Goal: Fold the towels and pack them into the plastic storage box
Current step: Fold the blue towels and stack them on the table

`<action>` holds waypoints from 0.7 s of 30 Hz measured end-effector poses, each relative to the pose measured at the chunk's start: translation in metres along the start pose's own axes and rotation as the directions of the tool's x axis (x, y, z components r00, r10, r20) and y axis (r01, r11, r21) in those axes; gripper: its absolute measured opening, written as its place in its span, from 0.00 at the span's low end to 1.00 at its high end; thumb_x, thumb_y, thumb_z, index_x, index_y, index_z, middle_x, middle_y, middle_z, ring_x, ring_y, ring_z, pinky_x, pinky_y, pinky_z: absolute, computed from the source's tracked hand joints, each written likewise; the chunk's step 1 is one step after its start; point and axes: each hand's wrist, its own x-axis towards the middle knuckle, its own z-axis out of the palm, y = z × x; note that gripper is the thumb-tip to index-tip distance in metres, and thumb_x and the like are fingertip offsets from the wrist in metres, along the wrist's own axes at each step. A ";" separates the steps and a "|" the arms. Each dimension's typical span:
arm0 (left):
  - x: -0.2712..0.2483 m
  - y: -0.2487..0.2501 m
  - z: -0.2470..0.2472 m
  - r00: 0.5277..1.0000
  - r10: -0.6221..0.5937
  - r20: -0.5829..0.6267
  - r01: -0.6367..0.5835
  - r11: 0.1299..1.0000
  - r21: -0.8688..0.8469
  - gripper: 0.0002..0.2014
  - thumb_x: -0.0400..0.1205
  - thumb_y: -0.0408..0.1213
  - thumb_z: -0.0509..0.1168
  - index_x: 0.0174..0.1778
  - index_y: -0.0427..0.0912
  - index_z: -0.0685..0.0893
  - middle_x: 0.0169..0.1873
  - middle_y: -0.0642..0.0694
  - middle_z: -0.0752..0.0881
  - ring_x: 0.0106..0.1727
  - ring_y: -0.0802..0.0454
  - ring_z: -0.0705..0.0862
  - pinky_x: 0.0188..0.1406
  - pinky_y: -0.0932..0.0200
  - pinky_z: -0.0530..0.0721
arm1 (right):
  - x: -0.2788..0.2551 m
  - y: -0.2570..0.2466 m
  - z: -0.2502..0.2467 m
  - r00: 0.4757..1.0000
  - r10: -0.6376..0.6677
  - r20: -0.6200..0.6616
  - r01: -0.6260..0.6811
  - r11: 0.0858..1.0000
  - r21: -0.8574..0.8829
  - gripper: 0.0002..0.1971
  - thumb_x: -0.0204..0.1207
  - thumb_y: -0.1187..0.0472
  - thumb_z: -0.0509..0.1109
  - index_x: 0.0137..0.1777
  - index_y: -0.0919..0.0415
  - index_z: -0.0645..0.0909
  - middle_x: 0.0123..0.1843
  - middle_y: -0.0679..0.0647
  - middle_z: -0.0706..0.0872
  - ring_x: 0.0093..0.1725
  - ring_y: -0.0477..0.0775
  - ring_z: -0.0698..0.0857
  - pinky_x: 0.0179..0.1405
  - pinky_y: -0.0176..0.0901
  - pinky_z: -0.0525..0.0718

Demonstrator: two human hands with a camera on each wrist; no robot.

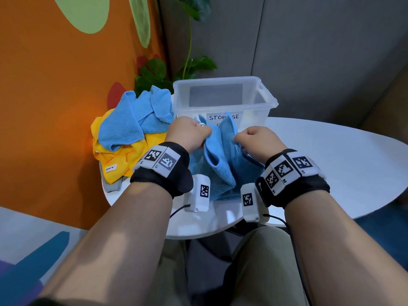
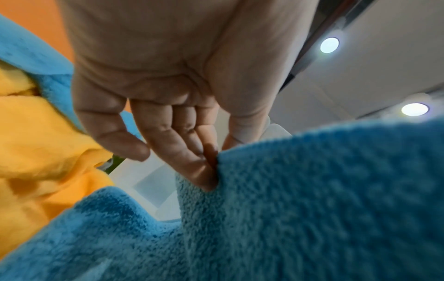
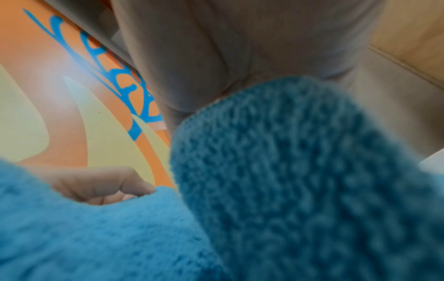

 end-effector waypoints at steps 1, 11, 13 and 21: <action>0.000 0.002 0.001 1.000 0.022 -0.005 -0.021 0.999 0.026 0.10 0.68 0.42 0.68 0.25 0.40 0.80 0.29 0.37 0.86 0.42 0.37 0.89 0.40 0.45 0.87 | -0.001 0.000 0.000 1.000 -0.013 0.002 0.013 1.000 0.008 0.06 0.74 0.58 0.70 0.42 0.60 0.81 0.32 0.51 0.79 0.35 0.50 0.77 0.40 0.42 0.75; -0.003 0.006 0.006 0.992 0.067 0.107 -0.061 0.997 -0.055 0.17 0.77 0.46 0.72 0.41 0.32 0.88 0.35 0.41 0.91 0.39 0.49 0.90 0.37 0.61 0.81 | -0.004 -0.008 -0.001 0.988 -0.131 0.087 0.123 0.988 0.097 0.06 0.80 0.62 0.67 0.42 0.59 0.84 0.37 0.50 0.86 0.31 0.43 0.83 0.42 0.32 0.83; -0.002 0.006 0.006 0.994 0.073 0.081 -0.072 0.997 -0.017 0.13 0.76 0.44 0.74 0.35 0.36 0.88 0.28 0.45 0.87 0.33 0.51 0.85 0.37 0.61 0.81 | -0.006 -0.010 -0.001 0.986 -0.137 0.098 0.130 0.988 0.081 0.03 0.77 0.61 0.70 0.43 0.58 0.84 0.37 0.47 0.86 0.32 0.41 0.84 0.38 0.27 0.80; 0.005 0.006 0.001 0.993 0.088 -0.077 -0.079 0.991 0.111 0.12 0.73 0.40 0.70 0.29 0.34 0.84 0.27 0.38 0.79 0.31 0.44 0.77 0.39 0.47 0.85 | -0.004 -0.016 -0.002 0.994 -0.113 -0.014 0.113 0.992 0.047 0.04 0.73 0.64 0.67 0.37 0.60 0.80 0.32 0.52 0.81 0.30 0.48 0.77 0.27 0.33 0.76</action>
